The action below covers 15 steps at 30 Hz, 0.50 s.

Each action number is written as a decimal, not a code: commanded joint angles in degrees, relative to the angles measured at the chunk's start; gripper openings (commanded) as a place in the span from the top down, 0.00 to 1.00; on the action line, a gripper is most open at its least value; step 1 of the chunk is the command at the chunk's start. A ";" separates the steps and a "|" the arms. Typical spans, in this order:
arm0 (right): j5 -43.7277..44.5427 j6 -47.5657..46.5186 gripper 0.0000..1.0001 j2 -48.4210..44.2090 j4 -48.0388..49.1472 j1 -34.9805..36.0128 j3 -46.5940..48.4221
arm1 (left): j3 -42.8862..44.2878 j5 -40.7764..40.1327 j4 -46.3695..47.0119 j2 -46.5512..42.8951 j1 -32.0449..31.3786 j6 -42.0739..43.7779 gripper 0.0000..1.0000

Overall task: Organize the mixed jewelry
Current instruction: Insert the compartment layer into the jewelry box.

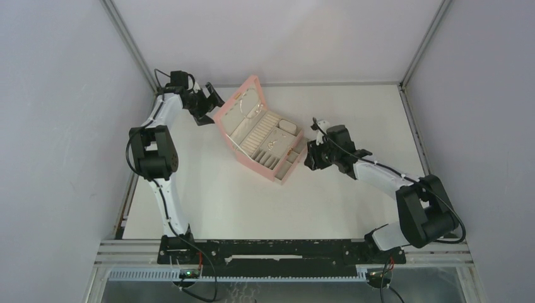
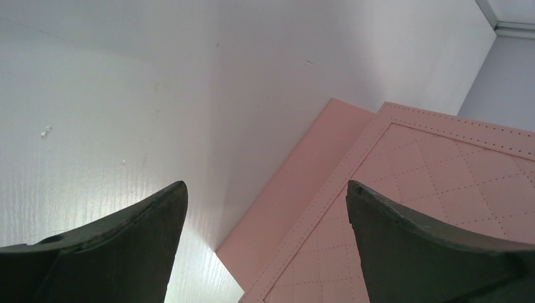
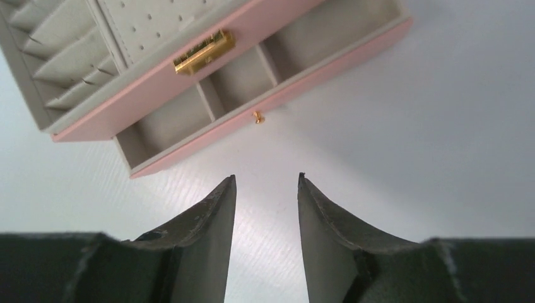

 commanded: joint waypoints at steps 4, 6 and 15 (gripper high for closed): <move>1.24 6.92 0.80 3.36 10.60 2.39 -2.50 | 1.33 1.83 -0.90 -0.75 -0.10 1.88 0.00; 0.41 7.27 0.85 4.81 11.59 2.87 -1.53 | 1.08 2.36 -0.72 -0.68 -0.28 1.74 0.00; 0.59 6.29 0.87 16.50 13.56 5.89 8.98 | 1.65 2.72 -0.77 -0.23 -0.73 1.96 0.00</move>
